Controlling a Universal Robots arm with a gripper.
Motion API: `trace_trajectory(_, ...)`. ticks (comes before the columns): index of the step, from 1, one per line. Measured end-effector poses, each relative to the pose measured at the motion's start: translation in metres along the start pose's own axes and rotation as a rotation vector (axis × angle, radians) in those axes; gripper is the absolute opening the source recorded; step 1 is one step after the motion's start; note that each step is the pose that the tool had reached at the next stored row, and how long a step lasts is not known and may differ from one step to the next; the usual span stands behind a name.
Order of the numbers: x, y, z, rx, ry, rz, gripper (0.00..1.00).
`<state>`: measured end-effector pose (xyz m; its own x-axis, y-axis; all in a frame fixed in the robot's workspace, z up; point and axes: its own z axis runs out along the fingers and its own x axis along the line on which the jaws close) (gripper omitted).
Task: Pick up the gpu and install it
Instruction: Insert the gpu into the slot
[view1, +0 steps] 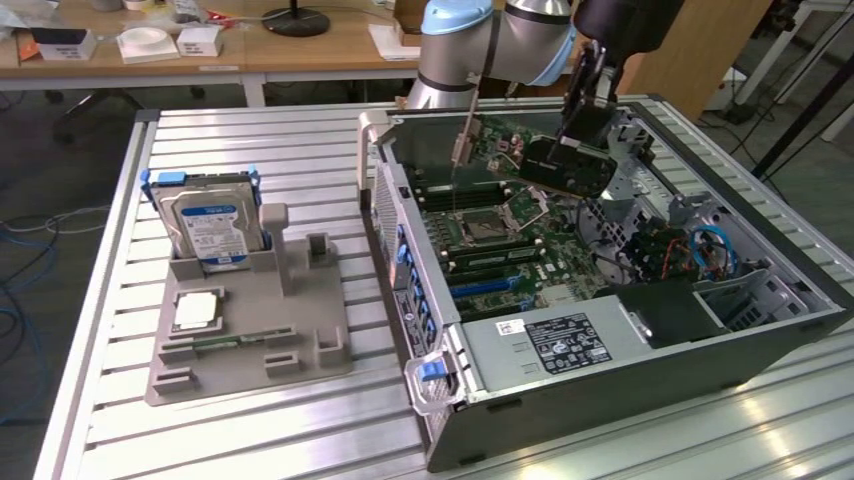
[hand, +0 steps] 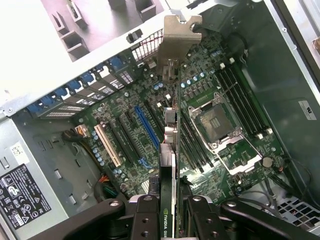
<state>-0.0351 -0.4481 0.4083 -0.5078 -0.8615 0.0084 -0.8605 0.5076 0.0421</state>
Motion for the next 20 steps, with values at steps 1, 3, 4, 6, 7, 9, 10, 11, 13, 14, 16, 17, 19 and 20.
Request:
trace_trajectory(1, 0.0, 0.0, 0.0001, 0.0, 0.0001, -0.003, 0.26)
trace_trajectory(3, 0.0, 0.0, 0.0002, 0.0, 0.0002, -0.008, 0.26)
trace_trajectory(4, 0.0, 0.0, 0.0003, 0.0001, 0.0003, -0.011, 0.26)
trace_trajectory(6, 0.0, 0.0, 0.0004, 0.0001, 0.0005, -0.015, 0.26)
trace_trajectory(7, 0.0, 0.0, 0.0005, 0.0001, 0.0006, -0.016, 0.26)
trace_trajectory(9, 0.0, 0.0, 0.0007, 0.0001, 0.0006, -0.019, 0.26)
trace_trajectory(10, 0.0, 0.0, 0.0008, 0.0001, 0.0007, -0.021, 0.26)
trace_trajectory(11, 0.0, 0.0, 0.0009, 0.0001, 0.0008, -0.022, 0.26)
trace_trajectory(13, 0.0, -0.0001, 0.0013, 0.0001, 0.0008, -0.024, 0.26)
trace_trajectory(14, 0.0, -0.0001, 0.0014, 0.0002, 0.0009, -0.025, 0.26)
trace_trajectory(16, 0.0, -0.0001, 0.0016, 0.0002, 0.001, -0.027, 0.26)
trace_trajectory(17, 0.0, -0.0001, 0.0017, 0.0002, 0.0011, -0.028, 0.26)
trace_trajectory(19, 0.0, -0.0001, 0.0019, 0.0002, 0.0011, -0.03, 0.26)
trace_trajectory(20, 0.0, -0.0001, 0.002, 0.0002, 0.0012, -0.031, 0.26)
